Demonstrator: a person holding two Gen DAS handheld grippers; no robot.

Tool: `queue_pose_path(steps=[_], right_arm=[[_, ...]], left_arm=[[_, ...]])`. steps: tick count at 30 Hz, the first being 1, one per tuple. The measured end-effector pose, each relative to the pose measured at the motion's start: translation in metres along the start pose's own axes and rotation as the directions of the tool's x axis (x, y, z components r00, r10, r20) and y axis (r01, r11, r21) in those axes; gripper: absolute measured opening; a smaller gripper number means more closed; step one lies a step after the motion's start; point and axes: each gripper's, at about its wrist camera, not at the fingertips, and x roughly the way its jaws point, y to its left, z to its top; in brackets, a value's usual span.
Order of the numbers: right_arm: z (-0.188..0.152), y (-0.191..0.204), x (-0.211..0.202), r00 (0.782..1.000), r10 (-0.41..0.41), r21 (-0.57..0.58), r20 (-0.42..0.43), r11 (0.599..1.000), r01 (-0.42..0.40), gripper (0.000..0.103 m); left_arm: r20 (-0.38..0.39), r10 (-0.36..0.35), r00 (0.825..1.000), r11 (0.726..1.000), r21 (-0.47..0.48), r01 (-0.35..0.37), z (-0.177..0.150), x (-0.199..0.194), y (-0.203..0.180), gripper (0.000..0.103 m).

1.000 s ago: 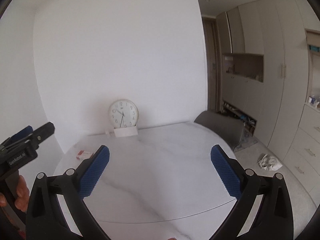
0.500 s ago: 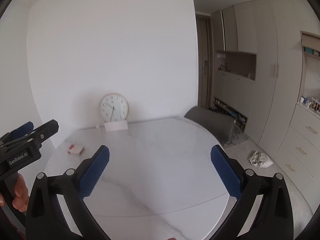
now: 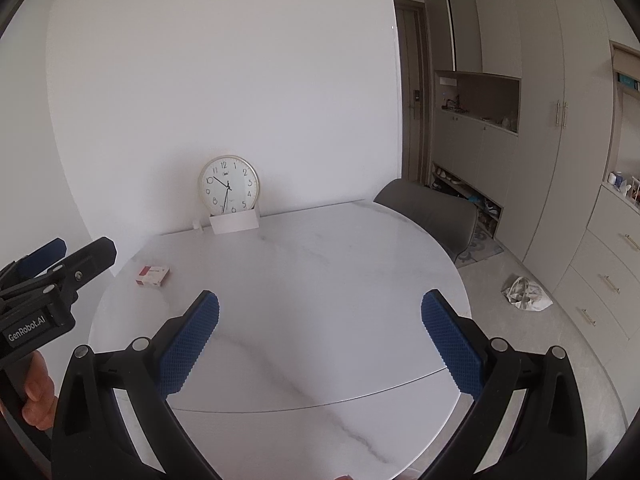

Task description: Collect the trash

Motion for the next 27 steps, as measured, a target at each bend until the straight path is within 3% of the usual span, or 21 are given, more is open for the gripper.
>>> queue_pose_path(steps=[27], right_arm=[[-0.002,0.007,0.007,1.0,-0.005,-0.015,-0.02,1.0,0.004,0.101]], left_arm=[[-0.039,0.003,0.999,1.0,-0.003,-0.003,-0.004,0.013,0.003,0.095]])
